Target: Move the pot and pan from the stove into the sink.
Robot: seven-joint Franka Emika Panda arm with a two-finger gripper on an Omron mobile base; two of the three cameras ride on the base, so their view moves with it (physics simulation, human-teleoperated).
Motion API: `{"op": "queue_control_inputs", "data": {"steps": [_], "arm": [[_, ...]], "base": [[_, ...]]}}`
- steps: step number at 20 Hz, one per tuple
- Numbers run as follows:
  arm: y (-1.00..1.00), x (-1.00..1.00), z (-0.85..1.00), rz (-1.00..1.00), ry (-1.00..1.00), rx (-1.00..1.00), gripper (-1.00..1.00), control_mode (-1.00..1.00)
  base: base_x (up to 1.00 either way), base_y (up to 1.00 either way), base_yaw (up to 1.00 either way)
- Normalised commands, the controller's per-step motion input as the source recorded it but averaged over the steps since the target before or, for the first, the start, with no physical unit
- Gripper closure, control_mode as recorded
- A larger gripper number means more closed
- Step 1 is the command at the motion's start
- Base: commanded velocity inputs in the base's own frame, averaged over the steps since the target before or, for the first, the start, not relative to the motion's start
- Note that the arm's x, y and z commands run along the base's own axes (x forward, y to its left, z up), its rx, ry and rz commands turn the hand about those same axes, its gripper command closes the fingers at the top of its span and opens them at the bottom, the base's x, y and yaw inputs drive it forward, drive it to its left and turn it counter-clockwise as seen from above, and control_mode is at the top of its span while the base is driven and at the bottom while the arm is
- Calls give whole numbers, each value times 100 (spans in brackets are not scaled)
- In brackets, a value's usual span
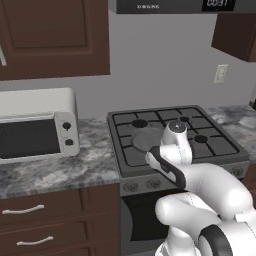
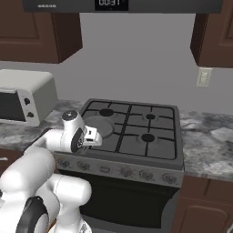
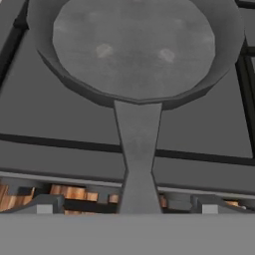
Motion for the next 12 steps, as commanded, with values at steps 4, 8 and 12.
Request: {"op": "queue_control_inputs", "data": {"steps": [4, 8, 12], "arm": [[-1, 0, -32, 0, -1, 0, -100, -100], [-16, 0, -24, 0, -4, 0, -100, -100], [-16, 0, -16, 0, -4, 0, -100, -100]], "base": [[0, 0, 0], [0, 0, 0], [0, 0, 0]]}}
